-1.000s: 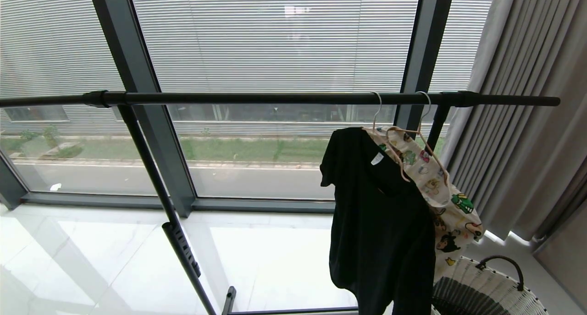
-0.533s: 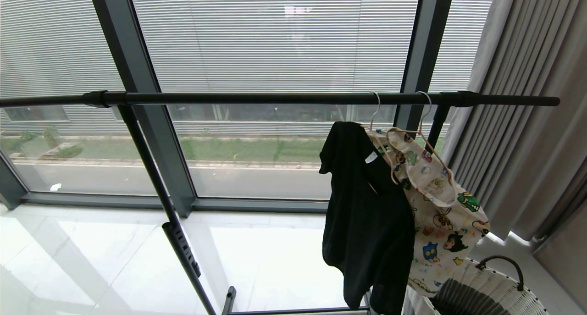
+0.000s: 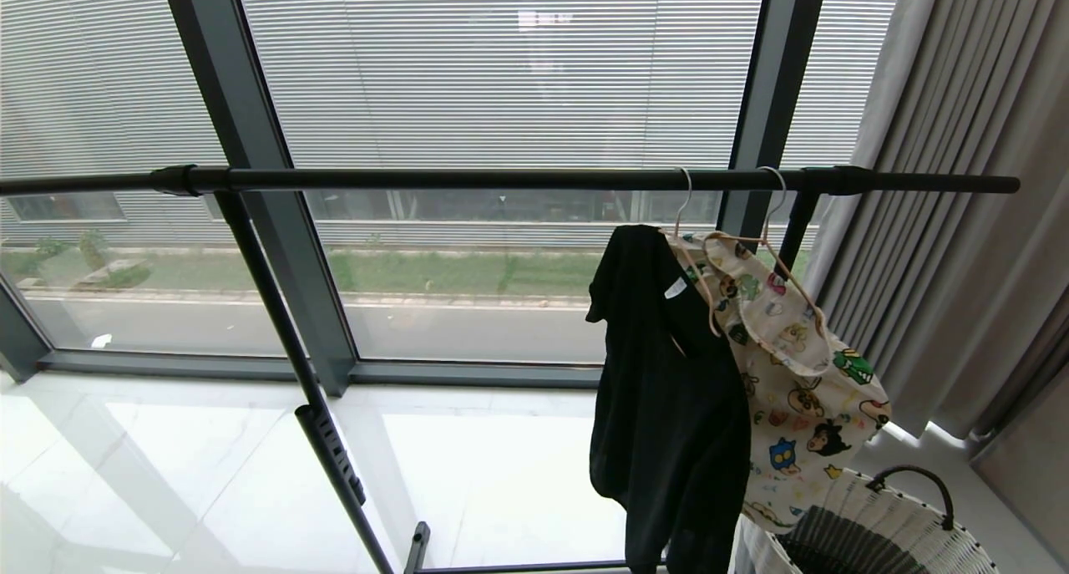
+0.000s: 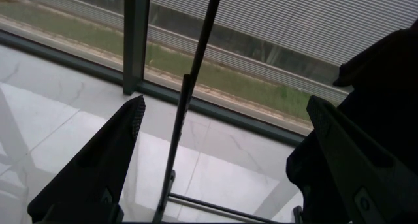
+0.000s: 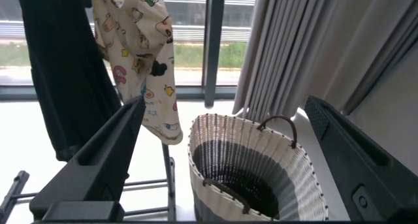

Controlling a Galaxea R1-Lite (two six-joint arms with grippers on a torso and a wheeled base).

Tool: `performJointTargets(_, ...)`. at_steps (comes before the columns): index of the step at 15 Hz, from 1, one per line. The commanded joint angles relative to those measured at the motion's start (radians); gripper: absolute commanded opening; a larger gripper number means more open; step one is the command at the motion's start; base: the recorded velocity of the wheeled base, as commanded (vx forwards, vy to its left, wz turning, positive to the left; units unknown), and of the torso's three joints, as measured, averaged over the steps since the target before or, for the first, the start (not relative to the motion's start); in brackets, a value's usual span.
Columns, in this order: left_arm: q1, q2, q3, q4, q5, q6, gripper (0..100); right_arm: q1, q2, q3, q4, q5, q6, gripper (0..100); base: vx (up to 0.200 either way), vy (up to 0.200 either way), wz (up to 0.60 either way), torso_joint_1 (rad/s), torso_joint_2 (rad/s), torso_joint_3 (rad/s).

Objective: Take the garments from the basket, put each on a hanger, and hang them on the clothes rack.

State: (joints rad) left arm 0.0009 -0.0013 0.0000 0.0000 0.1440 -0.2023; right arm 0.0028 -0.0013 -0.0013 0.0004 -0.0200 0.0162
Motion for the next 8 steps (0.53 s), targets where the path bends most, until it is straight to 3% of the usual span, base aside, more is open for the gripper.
performJointTargets(1, 0.001, 0.001, 0.000, 0.000, 0.000, 0.000, 100, 0.000, 0.001, 0.001, 0.000, 0.000, -0.001, 100, 0.000, 0.000, 0.00, 0.000, 0.00, 0.000)
performJointTargets(8, 0.001, 0.001, 0.000, 0.000, 0.000, 0.000, 100, 0.000, 0.001, 0.001, 0.000, 0.000, -0.001, 100, 0.000, 0.000, 0.00, 0.000, 0.00, 0.000)
